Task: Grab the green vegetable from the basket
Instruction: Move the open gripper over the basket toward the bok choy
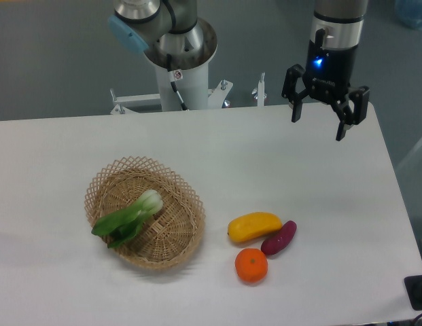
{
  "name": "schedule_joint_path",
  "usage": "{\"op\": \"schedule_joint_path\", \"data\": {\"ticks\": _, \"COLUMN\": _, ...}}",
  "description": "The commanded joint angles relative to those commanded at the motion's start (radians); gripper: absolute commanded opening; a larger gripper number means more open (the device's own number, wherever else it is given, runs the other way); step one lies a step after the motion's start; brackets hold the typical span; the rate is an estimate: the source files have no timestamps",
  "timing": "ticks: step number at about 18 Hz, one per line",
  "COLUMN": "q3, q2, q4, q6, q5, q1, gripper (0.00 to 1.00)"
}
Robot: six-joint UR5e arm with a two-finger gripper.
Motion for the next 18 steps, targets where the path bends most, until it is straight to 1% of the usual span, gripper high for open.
{"op": "schedule_joint_path", "data": {"ticks": 1, "q3": -0.002, "q2": 0.002, "q4": 0.003, "q6": 0.0, "q5": 0.0, "q1": 0.0, "gripper": 1.0}}
{"op": "schedule_joint_path", "data": {"ticks": 2, "q3": -0.017, "q2": 0.005, "q4": 0.005, "q6": 0.002, "q5": 0.0, "q1": -0.002, "gripper": 1.0}}
{"op": "schedule_joint_path", "data": {"ticks": 4, "q3": -0.017, "q2": 0.006, "q4": 0.012, "q6": -0.002, "q5": -0.003, "q1": -0.002, "gripper": 1.0}}
{"op": "schedule_joint_path", "data": {"ticks": 7, "q3": -0.034, "q2": 0.015, "q4": 0.012, "q6": -0.014, "q5": -0.002, "q1": -0.003, "gripper": 1.0}}
{"op": "schedule_joint_path", "data": {"ticks": 9, "q3": -0.038, "q2": 0.021, "q4": 0.015, "q6": -0.079, "q5": -0.006, "q1": -0.012, "gripper": 1.0}}
{"op": "schedule_joint_path", "data": {"ticks": 11, "q3": -0.04, "q2": 0.025, "q4": 0.014, "q6": -0.129, "q5": -0.029, "q1": -0.04, "gripper": 1.0}}
{"op": "schedule_joint_path", "data": {"ticks": 14, "q3": -0.066, "q2": 0.044, "q4": 0.015, "q6": -0.179, "q5": -0.035, "q1": -0.058, "gripper": 1.0}}
{"op": "schedule_joint_path", "data": {"ticks": 18, "q3": -0.077, "q2": 0.043, "q4": 0.015, "q6": -0.28, "q5": -0.037, "q1": -0.078, "gripper": 1.0}}
